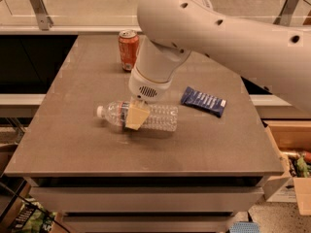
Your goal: Knock water bottle over
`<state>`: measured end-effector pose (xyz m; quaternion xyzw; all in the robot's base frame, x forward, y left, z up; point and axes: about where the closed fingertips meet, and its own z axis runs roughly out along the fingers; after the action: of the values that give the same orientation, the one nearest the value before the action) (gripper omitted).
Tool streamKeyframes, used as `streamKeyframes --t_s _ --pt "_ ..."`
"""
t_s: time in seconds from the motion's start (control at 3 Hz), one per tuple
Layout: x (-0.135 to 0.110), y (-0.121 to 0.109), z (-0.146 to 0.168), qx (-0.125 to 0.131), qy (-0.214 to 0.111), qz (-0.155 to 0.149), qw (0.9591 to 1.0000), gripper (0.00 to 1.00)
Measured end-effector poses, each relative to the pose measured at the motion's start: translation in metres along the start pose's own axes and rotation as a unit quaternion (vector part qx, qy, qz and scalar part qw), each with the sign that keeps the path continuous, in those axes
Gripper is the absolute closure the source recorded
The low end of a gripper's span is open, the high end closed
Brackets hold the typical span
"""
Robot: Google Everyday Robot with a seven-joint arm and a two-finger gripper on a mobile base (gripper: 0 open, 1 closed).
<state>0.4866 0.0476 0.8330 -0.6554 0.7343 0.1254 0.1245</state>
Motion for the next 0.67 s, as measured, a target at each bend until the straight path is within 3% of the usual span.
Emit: streamKeyframes --t_s 0.67 --pt "-0.0009 0.0008 -0.0001 -0.001 0.001 -0.001 1.0000 0.59"
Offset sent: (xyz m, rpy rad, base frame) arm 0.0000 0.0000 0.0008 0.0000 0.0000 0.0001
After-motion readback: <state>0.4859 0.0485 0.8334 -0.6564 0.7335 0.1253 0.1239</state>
